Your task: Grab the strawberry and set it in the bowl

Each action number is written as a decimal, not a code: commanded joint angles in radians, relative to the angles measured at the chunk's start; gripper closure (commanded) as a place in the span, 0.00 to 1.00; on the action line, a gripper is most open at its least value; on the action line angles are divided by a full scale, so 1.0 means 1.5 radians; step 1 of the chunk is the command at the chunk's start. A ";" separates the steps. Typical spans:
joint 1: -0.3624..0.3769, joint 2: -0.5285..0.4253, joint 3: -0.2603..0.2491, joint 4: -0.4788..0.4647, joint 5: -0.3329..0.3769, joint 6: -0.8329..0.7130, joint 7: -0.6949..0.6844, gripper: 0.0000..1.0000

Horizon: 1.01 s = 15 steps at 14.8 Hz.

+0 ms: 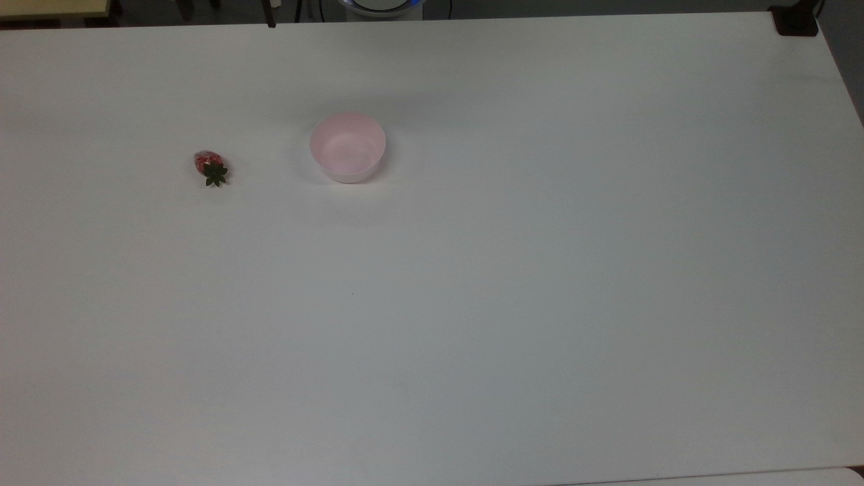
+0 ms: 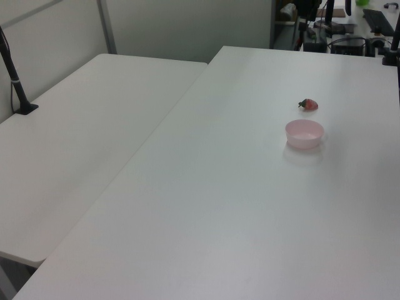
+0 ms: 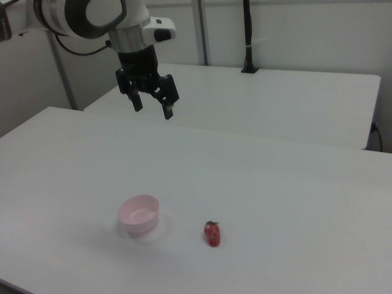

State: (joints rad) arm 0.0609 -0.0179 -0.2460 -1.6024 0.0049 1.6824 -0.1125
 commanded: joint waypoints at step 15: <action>-0.016 -0.019 0.019 -0.015 0.007 0.012 0.000 0.00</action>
State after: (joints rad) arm 0.0581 -0.0204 -0.2429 -1.6037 0.0049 1.6824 -0.1124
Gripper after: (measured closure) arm 0.000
